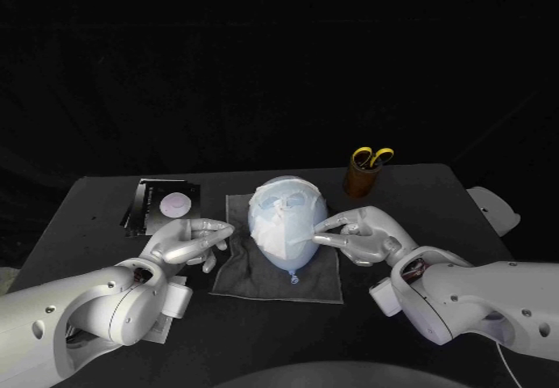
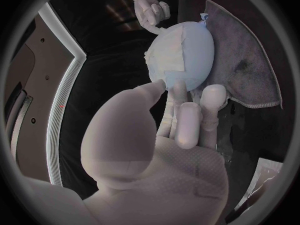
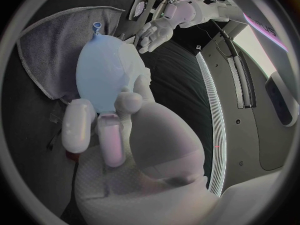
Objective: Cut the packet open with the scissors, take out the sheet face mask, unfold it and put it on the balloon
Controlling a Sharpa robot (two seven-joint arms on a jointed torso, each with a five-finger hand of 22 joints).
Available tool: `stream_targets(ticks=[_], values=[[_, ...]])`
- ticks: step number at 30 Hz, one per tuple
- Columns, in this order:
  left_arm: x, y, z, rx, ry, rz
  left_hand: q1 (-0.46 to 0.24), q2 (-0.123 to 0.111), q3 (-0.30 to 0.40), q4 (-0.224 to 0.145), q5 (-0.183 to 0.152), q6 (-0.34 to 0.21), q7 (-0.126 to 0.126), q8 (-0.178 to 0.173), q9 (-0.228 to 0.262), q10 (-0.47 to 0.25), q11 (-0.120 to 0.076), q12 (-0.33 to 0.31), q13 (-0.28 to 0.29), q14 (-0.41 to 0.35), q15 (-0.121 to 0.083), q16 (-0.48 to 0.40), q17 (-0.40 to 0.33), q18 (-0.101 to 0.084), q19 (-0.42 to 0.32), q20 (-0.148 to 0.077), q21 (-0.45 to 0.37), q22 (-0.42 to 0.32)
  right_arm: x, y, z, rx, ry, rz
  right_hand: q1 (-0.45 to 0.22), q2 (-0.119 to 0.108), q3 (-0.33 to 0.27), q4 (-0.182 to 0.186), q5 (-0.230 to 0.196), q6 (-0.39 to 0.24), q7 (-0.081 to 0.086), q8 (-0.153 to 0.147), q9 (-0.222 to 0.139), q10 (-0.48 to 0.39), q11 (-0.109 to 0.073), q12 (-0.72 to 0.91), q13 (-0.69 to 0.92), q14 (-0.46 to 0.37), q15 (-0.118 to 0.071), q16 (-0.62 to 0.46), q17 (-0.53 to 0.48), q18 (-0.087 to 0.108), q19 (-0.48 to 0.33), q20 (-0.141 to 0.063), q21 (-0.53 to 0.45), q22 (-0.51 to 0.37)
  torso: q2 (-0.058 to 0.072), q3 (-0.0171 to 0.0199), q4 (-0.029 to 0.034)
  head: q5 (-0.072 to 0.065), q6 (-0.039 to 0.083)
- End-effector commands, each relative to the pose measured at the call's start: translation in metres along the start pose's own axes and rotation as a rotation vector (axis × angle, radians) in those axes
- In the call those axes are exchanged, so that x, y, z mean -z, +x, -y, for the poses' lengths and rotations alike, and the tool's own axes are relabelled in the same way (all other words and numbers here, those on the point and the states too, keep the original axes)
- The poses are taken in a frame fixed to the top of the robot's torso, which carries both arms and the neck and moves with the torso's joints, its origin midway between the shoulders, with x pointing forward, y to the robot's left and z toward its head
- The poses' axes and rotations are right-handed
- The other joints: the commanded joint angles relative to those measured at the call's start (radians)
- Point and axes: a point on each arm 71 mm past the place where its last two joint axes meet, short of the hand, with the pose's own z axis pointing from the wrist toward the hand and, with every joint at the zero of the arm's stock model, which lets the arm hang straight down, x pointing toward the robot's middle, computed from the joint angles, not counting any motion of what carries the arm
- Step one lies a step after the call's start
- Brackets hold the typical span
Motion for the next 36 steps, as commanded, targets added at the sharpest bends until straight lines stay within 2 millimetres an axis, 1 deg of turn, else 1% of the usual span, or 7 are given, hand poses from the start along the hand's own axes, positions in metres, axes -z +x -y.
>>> stream_targets(ticks=[1, 8, 12, 19, 25, 34, 36], values=[[0.0, 0.003, 0.001, 0.01, 0.004, -0.023, 0.011, -0.003, -0.005, 0.001, -0.002, -0.006, -0.001, -0.002, -0.001, -0.008, 0.002, 0.007, 0.001, 0.008, -0.003, 0.005, 0.0, -0.006, 0.006, 0.001, 0.003, 0.001, 0.0, 0.004, -0.001, 0.016, -0.014, -0.03, -0.002, 0.007, -0.001, -0.007, -0.006, 0.009, 0.0, 0.002, 0.001, 0.126, -0.024, 0.686, 0.6, 0.109, -0.004, 0.004, 0.264, -0.007, 0.005, -0.002, 0.003, 0.001, 0.0, 0.0011, -0.0015, 0.001, 0.002], [-0.002, 0.005, 0.004, -0.014, 0.042, -0.006, 0.026, 0.0, -0.003, -0.002, -0.003, -0.029, 0.006, -0.019, -0.016, -0.03, 0.006, 0.015, 0.004, -0.018, 0.004, -0.021, -0.049, 0.005, -0.035, 0.005, -0.037, -0.06, -0.003, 0.008, -0.003, 0.015, -0.019, -0.04, -0.002, 0.008, -0.002, -0.007, -0.006, 0.01, -0.001, 0.002, 0.001, 0.126, -0.024, 0.686, 0.6, 0.109, -0.004, 0.004, 0.264, -0.007, 0.005, -0.002, 0.003, 0.001, 0.002, 0.0001, -0.0004, 0.001, 0.006], [-0.005, 0.003, 0.004, -0.037, 0.052, 0.032, -0.004, -0.032, -0.056, 0.029, -0.003, -0.113, 0.026, -0.056, -0.043, -0.187, 0.045, -0.045, -0.033, -0.323, 0.042, -0.293, -0.462, 0.029, -0.235, 0.038, -0.22, -0.257, -0.003, 0.009, -0.003, 0.015, -0.019, -0.041, -0.003, 0.007, -0.002, -0.007, -0.007, 0.011, -0.001, 0.002, 0.001, 0.126, -0.024, 0.686, 0.6, 0.109, -0.005, 0.004, 0.264, -0.007, 0.003, -0.003, 0.002, 0.0, 0.001, -0.0001, -0.0013, -0.001, 0.004], [-0.01, 0.001, 0.005, -0.104, 0.057, 0.092, 0.143, 0.057, -0.516, 0.151, 0.0, -0.251, 0.03, -0.027, -0.058, -0.44, 0.139, -0.177, -0.19, -0.697, 0.15, -0.537, -0.651, 0.013, -0.424, 0.141, -0.571, -0.459, -0.004, 0.009, -0.002, 0.017, -0.017, -0.04, -0.006, 0.006, -0.005, -0.007, -0.007, 0.01, -0.001, 0.0, 0.001, 0.126, -0.025, 0.686, 0.6, 0.109, -0.005, 0.004, 0.264, -0.007, 0.003, -0.003, 0.002, 0.0, 0.0, 0.0009, -0.0002, -0.002, 0.003], [-0.014, 0.004, 0.005, -0.138, 0.061, 0.097, 0.2, 0.031, -0.62, 0.158, -0.001, -0.274, 0.011, 0.027, -0.064, -0.509, 0.196, -0.213, -0.291, -0.955, 0.222, -0.678, -0.797, -0.021, -0.54, 0.194, -0.823, -0.617, -0.004, 0.009, -0.002, 0.018, -0.018, -0.038, -0.007, 0.006, -0.005, -0.006, -0.008, 0.01, -0.001, 0.0, 0.001, 0.126, -0.025, 0.686, 0.6, 0.109, -0.005, 0.004, 0.264, -0.006, 0.003, -0.003, 0.002, 0.0, 0.0, 0.0008, -0.0011, 0.0, 0.003], [-0.019, 0.014, 0.007, -0.152, 0.064, 0.059, 0.214, -0.006, -0.656, 0.162, 0.0, -0.3, 0.009, 0.039, -0.088, -0.54, 0.185, -0.252, -0.371, -1.027, 0.236, -0.794, -0.921, -0.057, -0.555, 0.196, -0.93, -0.692, -0.005, 0.009, -0.002, 0.019, -0.019, -0.035, -0.007, 0.006, -0.006, -0.006, -0.008, 0.009, -0.001, 0.0, 0.001, 0.126, -0.025, 0.686, 0.6, 0.109, -0.005, 0.004, 0.264, -0.006, 0.003, -0.003, 0.002, 0.0, 0.001, 0.0002, -0.0005, -0.001, 0.004], [-0.02, 0.017, 0.007, -0.152, 0.067, 0.045, 0.216, -0.023, -0.682, 0.162, 0.002, -0.316, 0.008, 0.033, -0.098, -0.553, 0.157, -0.274, -0.394, -1.057, 0.252, -0.855, -0.961, -0.075, -0.611, 0.197, -0.972, -0.723, -0.005, 0.009, -0.002, 0.019, -0.019, -0.035, -0.008, 0.006, -0.007, -0.007, -0.008, 0.009, -0.001, -0.001, 0.0, 0.126, -0.025, 0.686, 0.6, 0.109, -0.005, 0.004, 0.264, -0.006, 0.002, -0.003, 0.002, -0.001, 0.001, 0.0001, -0.0005, -0.001, 0.004]])
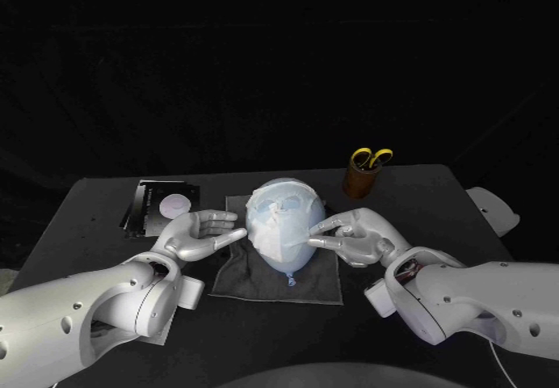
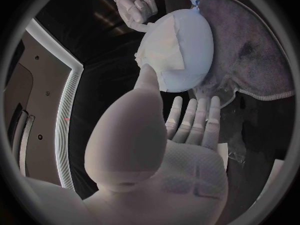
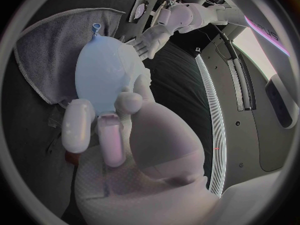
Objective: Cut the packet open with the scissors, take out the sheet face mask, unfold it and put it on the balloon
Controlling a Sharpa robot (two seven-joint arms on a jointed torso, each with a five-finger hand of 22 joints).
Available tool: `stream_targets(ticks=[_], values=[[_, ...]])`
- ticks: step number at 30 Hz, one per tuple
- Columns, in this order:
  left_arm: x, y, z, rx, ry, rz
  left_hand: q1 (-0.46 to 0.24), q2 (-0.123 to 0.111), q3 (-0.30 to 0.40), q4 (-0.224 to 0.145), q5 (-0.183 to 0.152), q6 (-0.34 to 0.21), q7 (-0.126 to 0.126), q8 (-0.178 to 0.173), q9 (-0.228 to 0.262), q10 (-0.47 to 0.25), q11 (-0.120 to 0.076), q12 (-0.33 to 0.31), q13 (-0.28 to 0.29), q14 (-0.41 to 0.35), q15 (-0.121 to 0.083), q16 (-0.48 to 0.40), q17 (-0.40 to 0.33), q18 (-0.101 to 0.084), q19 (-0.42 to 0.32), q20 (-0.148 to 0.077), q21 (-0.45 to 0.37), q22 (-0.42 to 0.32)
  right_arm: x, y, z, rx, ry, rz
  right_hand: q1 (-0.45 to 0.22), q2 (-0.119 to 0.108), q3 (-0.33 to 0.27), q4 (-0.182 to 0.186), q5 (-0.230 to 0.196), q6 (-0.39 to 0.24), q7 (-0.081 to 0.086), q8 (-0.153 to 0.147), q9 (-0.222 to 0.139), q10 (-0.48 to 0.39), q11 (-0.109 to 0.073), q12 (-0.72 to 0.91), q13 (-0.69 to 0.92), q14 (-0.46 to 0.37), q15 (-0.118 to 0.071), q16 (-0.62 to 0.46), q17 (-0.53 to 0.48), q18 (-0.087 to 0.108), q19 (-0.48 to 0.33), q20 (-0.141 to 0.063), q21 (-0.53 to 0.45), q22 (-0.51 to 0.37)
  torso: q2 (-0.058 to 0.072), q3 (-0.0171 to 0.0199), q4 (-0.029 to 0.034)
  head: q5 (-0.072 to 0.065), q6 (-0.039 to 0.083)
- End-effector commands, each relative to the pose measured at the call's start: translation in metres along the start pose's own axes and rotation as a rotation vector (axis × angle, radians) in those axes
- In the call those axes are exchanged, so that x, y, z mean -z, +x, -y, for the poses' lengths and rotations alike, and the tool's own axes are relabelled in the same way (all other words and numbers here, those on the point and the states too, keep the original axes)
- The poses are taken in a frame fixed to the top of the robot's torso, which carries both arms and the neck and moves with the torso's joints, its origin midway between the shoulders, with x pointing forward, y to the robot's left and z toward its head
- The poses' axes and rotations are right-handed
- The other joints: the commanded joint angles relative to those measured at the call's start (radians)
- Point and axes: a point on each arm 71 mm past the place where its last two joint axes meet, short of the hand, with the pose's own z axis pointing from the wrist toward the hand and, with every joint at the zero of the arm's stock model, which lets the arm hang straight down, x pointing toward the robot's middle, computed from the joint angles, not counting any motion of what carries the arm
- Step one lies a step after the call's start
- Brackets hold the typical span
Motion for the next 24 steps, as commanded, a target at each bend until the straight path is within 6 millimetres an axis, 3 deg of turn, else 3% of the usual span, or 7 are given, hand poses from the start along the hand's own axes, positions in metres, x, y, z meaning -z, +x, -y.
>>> stream_targets(ticks=[1, 3, 8, 10, 12, 15, 24], values=[[-0.002, 0.006, 0.003, -0.024, 0.02, -0.026, -0.001, -0.019, -0.025, -0.001, 0.003, -0.018, -0.003, -0.004, -0.009, -0.011, -0.023, -0.021, -0.022, -0.033, 0.012, -0.073, -0.046, -0.026, -0.039, 0.001, -0.033, -0.025, 0.0, 0.002, -0.001, 0.007, -0.011, -0.015, -0.008, 0.006, -0.004, -0.004, -0.004, 0.005, 0.003, -0.001, 0.001, 0.13, -0.021, 0.68, 0.6, 0.107, -0.004, 0.006, 0.263, -0.006, 0.003, -0.003, 0.002, 0.001, 0.001, -0.0005, 0.0001, 0.0, 0.0], [-0.003, 0.009, 0.004, -0.023, 0.025, -0.037, -0.001, -0.029, -0.037, 0.001, 0.004, -0.044, -0.004, -0.019, -0.02, -0.018, -0.032, -0.035, -0.034, -0.064, 0.009, -0.131, -0.076, -0.03, -0.056, 0.002, -0.046, -0.036, 0.0, 0.002, -0.001, 0.007, -0.011, -0.015, -0.008, 0.006, -0.004, -0.004, -0.004, 0.005, 0.003, -0.001, 0.001, 0.13, -0.021, 0.68, 0.6, 0.107, -0.004, 0.006, 0.263, -0.006, 0.003, -0.003, 0.002, 0.001, 0.0, -0.0004, 0.0003, 0.0, 0.0], [-0.006, 0.015, 0.006, -0.021, 0.033, -0.054, -0.005, -0.05, -0.058, 0.002, 0.005, -0.2, 0.004, -0.127, -0.087, -0.034, -0.05, -0.083, -0.058, -0.147, -0.013, -0.276, -0.148, -0.035, -0.195, 0.004, -0.107, -0.085, 0.0, 0.002, -0.001, 0.008, -0.01, -0.015, -0.008, 0.006, -0.004, -0.004, -0.004, 0.005, 0.003, -0.001, 0.001, 0.13, -0.021, 0.68, 0.6, 0.107, -0.004, 0.006, 0.263, -0.006, 0.003, -0.003, 0.002, 0.001, 0.0, -0.0001, 0.0, 0.001, -0.001], [-0.007, 0.017, 0.007, -0.019, 0.036, -0.059, -0.008, -0.056, -0.063, 0.001, 0.004, -0.206, 0.014, -0.133, -0.09, -0.043, -0.034, -0.105, -0.06, -0.142, -0.023, -0.287, -0.153, -0.035, -0.195, 0.004, -0.111, -0.089, 0.0, 0.002, 0.0, 0.008, -0.009, -0.015, -0.008, 0.006, -0.004, -0.004, -0.004, 0.005, 0.003, -0.001, 0.001, 0.13, -0.021, 0.68, 0.6, 0.107, -0.004, 0.006, 0.263, -0.006, 0.003, -0.003, 0.002, 0.001, 0.0, -0.0001, -0.001, 0.001, -0.001], [-0.008, 0.019, 0.008, -0.018, 0.039, -0.063, -0.009, -0.058, -0.065, 0.001, 0.004, -0.211, 0.046, -0.139, -0.093, -0.048, -0.043, -0.123, -0.061, -0.137, -0.025, -0.296, -0.157, -0.035, -0.196, 0.004, -0.114, -0.093, 0.0, 0.002, 0.0, 0.008, -0.009, -0.015, -0.008, 0.006, -0.004, -0.004, -0.004, 0.005, 0.003, -0.001, 0.001, 0.13, -0.021, 0.68, 0.6, 0.107, -0.004, 0.006, 0.263, -0.006, 0.003, -0.003, 0.002, 0.001, 0.0, -0.0003, -0.0015, 0.002, -0.002], [-0.01, 0.022, 0.009, -0.016, 0.043, -0.067, -0.007, -0.06, -0.067, 0.002, 0.004, -0.225, 0.065, -0.149, -0.099, -0.056, -0.037, -0.145, -0.063, -0.131, -0.032, -0.308, -0.163, -0.035, -0.195, 0.004, -0.118, -0.097, 0.0, 0.002, 0.0, 0.008, -0.007, -0.016, -0.008, 0.006, -0.004, -0.004, -0.004, 0.005, 0.003, -0.001, 0.001, 0.13, -0.021, 0.68, 0.6, 0.107, -0.004, 0.006, 0.263, -0.006, 0.003, -0.003, 0.002, 0.001, 0.0, 0.0002, -0.0002, 0.0, -0.001], [-0.016, 0.031, 0.011, -0.009, 0.045, -0.083, -0.001, -0.057, -0.064, 0.002, 0.004, -0.229, 0.09, -0.155, -0.101, -0.064, -0.019, -0.178, -0.063, -0.118, -0.027, -0.325, -0.17, -0.034, -0.185, 0.004, -0.122, -0.102, 0.0, 0.001, 0.001, 0.012, -0.003, -0.014, -0.009, 0.006, -0.005, -0.005, -0.004, 0.005, 0.003, -0.003, 0.0, 0.13, -0.021, 0.68, 0.6, 0.107, -0.004, 0.006, 0.263, -0.006, 0.003, -0.004, 0.002, 0.003, 0.0, -0.0003, -0.0006, -0.001, -0.004]])
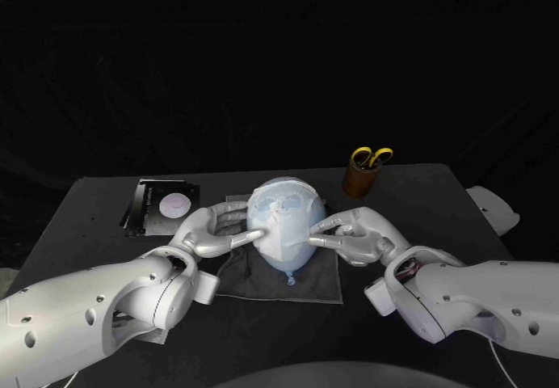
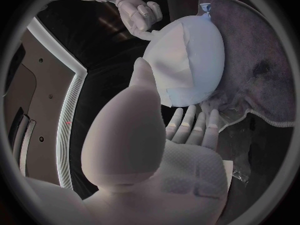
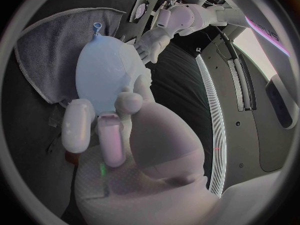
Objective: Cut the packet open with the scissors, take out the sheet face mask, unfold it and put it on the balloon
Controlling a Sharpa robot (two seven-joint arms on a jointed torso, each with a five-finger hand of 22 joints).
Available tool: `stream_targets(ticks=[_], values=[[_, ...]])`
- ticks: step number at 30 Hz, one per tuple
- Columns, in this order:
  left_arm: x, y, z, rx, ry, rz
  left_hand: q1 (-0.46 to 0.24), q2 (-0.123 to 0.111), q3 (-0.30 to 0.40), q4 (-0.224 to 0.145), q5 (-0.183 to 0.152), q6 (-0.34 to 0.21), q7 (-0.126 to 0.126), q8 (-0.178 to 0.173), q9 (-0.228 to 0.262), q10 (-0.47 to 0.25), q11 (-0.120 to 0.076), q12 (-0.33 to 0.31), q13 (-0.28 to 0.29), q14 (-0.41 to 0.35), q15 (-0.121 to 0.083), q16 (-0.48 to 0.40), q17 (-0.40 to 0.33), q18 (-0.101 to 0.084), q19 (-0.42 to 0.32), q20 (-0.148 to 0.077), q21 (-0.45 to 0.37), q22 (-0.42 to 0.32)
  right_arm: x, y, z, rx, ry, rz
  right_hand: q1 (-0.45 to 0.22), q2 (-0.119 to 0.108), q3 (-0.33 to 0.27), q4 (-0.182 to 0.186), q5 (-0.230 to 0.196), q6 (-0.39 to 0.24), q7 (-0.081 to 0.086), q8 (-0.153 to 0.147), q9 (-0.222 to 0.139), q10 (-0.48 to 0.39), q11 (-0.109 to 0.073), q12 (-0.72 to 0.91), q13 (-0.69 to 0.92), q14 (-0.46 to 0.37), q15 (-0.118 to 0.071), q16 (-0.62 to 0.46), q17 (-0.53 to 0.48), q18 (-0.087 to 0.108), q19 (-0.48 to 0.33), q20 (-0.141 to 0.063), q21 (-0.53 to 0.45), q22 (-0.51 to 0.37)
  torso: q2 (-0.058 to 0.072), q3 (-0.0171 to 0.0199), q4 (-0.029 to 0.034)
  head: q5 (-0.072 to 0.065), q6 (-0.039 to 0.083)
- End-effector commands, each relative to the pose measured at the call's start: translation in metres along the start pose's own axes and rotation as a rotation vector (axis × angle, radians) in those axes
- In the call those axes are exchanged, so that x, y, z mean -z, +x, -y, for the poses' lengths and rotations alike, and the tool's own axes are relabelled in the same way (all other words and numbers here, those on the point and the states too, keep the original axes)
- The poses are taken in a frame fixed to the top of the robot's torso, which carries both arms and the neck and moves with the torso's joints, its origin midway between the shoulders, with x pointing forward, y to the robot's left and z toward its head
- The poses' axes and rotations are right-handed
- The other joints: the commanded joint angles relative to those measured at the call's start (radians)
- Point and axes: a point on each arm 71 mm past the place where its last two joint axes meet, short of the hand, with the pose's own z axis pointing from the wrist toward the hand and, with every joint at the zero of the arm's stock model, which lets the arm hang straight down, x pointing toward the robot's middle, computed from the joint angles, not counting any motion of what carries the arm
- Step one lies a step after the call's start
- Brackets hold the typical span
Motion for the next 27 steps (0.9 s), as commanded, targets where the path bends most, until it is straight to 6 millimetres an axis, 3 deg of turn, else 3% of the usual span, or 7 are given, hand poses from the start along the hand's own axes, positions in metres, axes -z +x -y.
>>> stream_targets(ticks=[1, 11, 27], values=[[-0.0025, 0.0055, 0.002, 0.005, 0.011, -0.027, 0.005, -0.004, 0.001, 0.0, 0.004, -0.004, 0.113, -0.002, 0.0, 0.002, 0.008, -0.007, 0.0, 0.011, 0.001, -0.007, -0.002, -0.014, 0.008, -0.001, -0.002, 0.0, 0.0001, 0.0012, 0.0, 0.009, -0.006, -0.016, -0.003, 0.001, -0.002, -0.002, -0.004, 0.005, 0.003, -0.003, 0.0, 0.131, -0.019, 0.677, 0.6, 0.107, -0.004, 0.004, 0.263, -0.005, 0.003, -0.004, 0.003, 0.002, 0.0, -0.0002, 0.0002, 0.0, -0.002], [-0.0062, 0.0119, 0.0033, 0.012, 0.011, -0.042, 0.012, 0.006, 0.016, 0.0, 0.003, 0.007, 0.122, 0.002, 0.003, 0.023, 0.014, -0.015, 0.002, 0.036, 0.003, -0.009, -0.002, -0.012, 0.041, -0.002, 0.004, 0.001, -0.0006, 0.0022, 0.0008, 0.013, 0.003, -0.023, -0.004, 0.001, -0.003, -0.002, -0.004, 0.006, 0.003, -0.003, 0.0, 0.131, -0.02, 0.677, 0.6, 0.107, -0.004, 0.004, 0.263, -0.005, 0.001, -0.004, 0.001, 0.0, -0.001, -0.0001, -0.0003, -0.003, -0.004], [-0.007, 0.0144, 0.0036, 0.015, 0.002, -0.041, 0.019, 0.028, 0.047, -0.001, 0.001, 0.054, 0.137, 0.02, 0.015, 0.096, 0.029, -0.024, 0.005, 0.149, 0.012, 0.015, 0.01, 0.0, 0.109, -0.005, 0.014, -0.002, -0.0022, 0.0023, 0.0025, 0.038, 0.025, -0.01, -0.006, -0.002, -0.006, -0.003, -0.006, 0.007, 0.002, -0.003, 0.001, 0.131, -0.02, 0.677, 0.6, 0.107, -0.004, 0.004, 0.263, -0.003, -0.003, -0.004, -0.002, -0.006, 0.0, -0.0003, 0.0005, -0.009, -0.005]])
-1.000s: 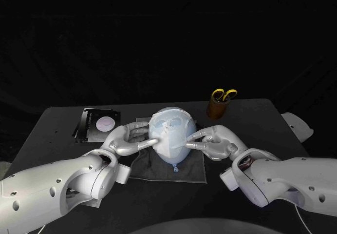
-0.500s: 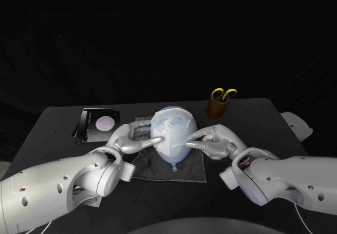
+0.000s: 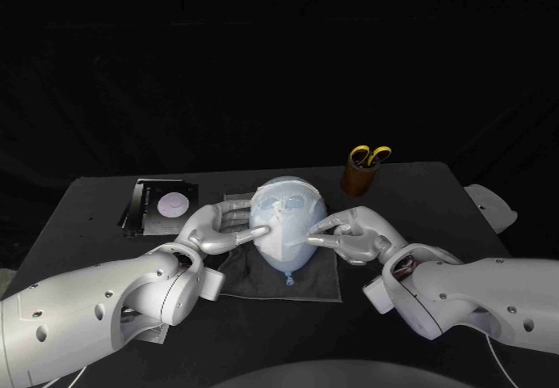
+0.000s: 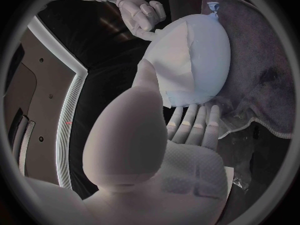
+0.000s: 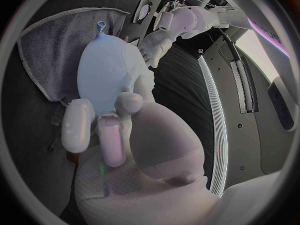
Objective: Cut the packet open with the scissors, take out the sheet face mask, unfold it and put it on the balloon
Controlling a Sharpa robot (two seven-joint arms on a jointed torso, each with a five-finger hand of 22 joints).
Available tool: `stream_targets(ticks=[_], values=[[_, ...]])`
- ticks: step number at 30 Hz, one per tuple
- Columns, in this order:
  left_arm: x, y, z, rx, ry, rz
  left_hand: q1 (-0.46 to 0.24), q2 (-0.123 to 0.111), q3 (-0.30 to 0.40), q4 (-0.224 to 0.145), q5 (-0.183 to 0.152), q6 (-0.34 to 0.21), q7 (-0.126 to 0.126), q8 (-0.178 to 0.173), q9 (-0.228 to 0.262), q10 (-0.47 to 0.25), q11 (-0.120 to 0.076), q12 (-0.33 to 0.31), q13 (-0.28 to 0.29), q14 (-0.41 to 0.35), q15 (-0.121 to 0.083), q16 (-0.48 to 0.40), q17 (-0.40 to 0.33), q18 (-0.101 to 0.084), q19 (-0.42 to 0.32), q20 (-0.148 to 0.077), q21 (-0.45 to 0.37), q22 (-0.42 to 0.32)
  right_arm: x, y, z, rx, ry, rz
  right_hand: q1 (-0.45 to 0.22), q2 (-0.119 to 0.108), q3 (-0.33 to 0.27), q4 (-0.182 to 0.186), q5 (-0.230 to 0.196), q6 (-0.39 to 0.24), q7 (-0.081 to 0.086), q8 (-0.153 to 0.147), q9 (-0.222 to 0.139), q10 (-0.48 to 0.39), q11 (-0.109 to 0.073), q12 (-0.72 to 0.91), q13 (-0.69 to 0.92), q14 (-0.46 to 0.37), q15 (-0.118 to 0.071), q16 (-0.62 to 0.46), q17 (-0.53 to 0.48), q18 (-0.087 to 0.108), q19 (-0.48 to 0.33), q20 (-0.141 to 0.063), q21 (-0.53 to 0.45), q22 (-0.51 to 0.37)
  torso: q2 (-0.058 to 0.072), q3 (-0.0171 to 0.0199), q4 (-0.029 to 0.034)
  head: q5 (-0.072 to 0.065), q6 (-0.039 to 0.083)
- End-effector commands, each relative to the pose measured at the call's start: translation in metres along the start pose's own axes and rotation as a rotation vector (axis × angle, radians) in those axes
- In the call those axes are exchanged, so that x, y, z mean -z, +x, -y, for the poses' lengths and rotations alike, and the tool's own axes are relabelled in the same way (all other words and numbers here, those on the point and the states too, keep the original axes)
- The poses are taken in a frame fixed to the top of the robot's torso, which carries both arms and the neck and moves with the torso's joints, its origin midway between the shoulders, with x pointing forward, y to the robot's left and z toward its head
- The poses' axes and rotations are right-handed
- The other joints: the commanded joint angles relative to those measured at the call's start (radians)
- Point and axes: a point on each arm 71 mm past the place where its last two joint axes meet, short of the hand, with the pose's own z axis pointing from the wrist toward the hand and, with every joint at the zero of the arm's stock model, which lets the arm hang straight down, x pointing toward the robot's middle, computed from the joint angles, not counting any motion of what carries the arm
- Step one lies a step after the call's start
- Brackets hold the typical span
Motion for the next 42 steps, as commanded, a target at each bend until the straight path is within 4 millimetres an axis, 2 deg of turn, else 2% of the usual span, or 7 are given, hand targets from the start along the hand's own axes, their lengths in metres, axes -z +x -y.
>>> stream_targets(ticks=[1, 15, 25, 28, 32, 37, 42], values=[[0.0, 0.006, 0.001, 0.01, -0.002, -0.028, 0.002, 0.013, 0.008, -0.001, 0.0, 0.011, 0.13, 0.008, 0.002, 0.014, 0.002, -0.008, 0.001, 0.013, 0.001, 0.005, 0.002, 0.002, 0.012, 0.0, 0.005, -0.002, -0.001, 0.002, 0.0, 0.019, 0.003, -0.006, -0.006, -0.003, -0.004, -0.001, -0.008, 0.007, 0.004, -0.005, -0.001, 0.133, -0.019, 0.673, 0.6, 0.108, -0.005, 0.004, 0.263, -0.002, -0.005, -0.004, -0.003, -0.002, 0.0, -0.0004, -0.0002, -0.001, 0.0], [0.001, 0.005, 0.0, 0.006, -0.018, -0.014, 0.004, 0.02, 0.015, -0.001, 0.0, 0.03, 0.135, 0.014, 0.006, 0.038, 0.007, -0.015, 0.002, 0.042, 0.004, 0.004, 0.002, 0.012, 0.027, -0.001, 0.005, -0.005, -0.006, 0.008, -0.001, 0.052, 0.009, 0.005, -0.024, -0.019, -0.03, -0.006, -0.026, 0.027, -0.002, -0.002, 0.004, 0.133, -0.023, 0.673, 0.6, 0.108, -0.008, 0.004, 0.263, 0.0, -0.015, -0.007, -0.01, -0.01, 0.001, -0.0005, 0.0004, -0.001, -0.002], [0.001, 0.004, -0.001, 0.005, -0.027, -0.007, 0.006, 0.023, 0.018, -0.002, -0.001, 0.039, 0.136, 0.016, 0.007, 0.049, 0.008, -0.018, 0.002, 0.055, 0.003, 0.003, 0.002, 0.016, 0.034, -0.001, 0.004, -0.007, -0.007, 0.01, -0.004, 0.062, -0.005, 0.045, -0.033, -0.021, -0.045, -0.007, -0.029, 0.047, -0.009, 0.006, 0.01, 0.133, -0.029, 0.673, 0.6, 0.108, -0.013, 0.004, 0.263, 0.0, -0.016, -0.01, -0.01, -0.008, 0.0, -0.0001, -0.0004, 0.001, -0.003], [0.001, 0.004, -0.001, 0.005, -0.03, -0.006, 0.006, 0.023, 0.019, -0.002, -0.001, 0.041, 0.137, 0.017, 0.008, 0.05, 0.009, -0.018, 0.002, 0.057, 0.003, 0.003, 0.002, 0.016, 0.035, -0.001, 0.005, -0.007, -0.008, 0.011, -0.005, 0.066, -0.012, 0.062, -0.01, -0.005, -0.041, -0.023, -0.028, 0.079, -0.026, 0.022, 0.023, 0.133, -0.043, 0.673, 0.6, 0.108, -0.024, 0.004, 0.263, 0.0, -0.013, -0.018, -0.006, -0.002, 0.001, 0.0, -0.0002, -0.002, -0.004], [0.001, 0.004, -0.001, 0.005, -0.033, -0.005, 0.006, 0.024, 0.019, -0.002, -0.001, 0.043, 0.137, 0.018, 0.008, 0.052, 0.009, -0.019, 0.002, 0.057, 0.003, 0.002, 0.002, 0.017, 0.036, -0.001, 0.004, -0.007, -0.009, 0.011, -0.006, 0.069, -0.022, 0.077, 0.028, 0.034, -0.02, -0.048, -0.03, 0.123, -0.05, 0.043, 0.036, 0.133, -0.064, 0.673, 0.6, 0.108, -0.041, 0.004, 0.263, -0.001, -0.01, -0.032, -0.003, 0.002, 0.0, -0.0003, 0.0004, -0.001, -0.004], [0.001, 0.004, -0.001, 0.005, -0.035, -0.003, 0.007, 0.025, 0.022, -0.002, -0.001, 0.043, 0.137, 0.017, 0.008, 0.052, 0.009, -0.022, 0.002, 0.057, 0.004, -0.001, 0.001, 0.019, 0.039, -0.001, 0.005, -0.008, -0.009, 0.013, -0.007, 0.071, -0.038, 0.081, 0.066, 0.061, 0.002, -0.083, -0.03, 0.15, -0.067, 0.054, 0.046, 0.133, -0.081, 0.673, 0.6, 0.108, -0.057, 0.004, 0.263, -0.002, -0.008, -0.049, -0.001, 0.007, 0.0, -0.0005, 0.0002, -0.002, -0.005], [0.002, 0.004, -0.001, 0.007, -0.038, 0.0, 0.007, 0.025, 0.022, -0.002, -0.001, 0.043, 0.137, 0.017, 0.008, 0.052, 0.009, -0.022, 0.002, 0.057, 0.004, -0.001, 0.001, 0.019, 0.039, -0.001, 0.005, -0.008, -0.009, 0.015, -0.01, 0.073, -0.066, 0.065, 0.078, 0.066, 0.01, -0.108, -0.03, 0.16, -0.065, 0.058, 0.051, 0.133, -0.082, 0.673, 0.6, 0.108, -0.06, 0.004, 0.263, -0.005, -0.002, -0.055, 0.005, 0.017, 0.0, -0.0004, 0.0002, 0.0, -0.004]])
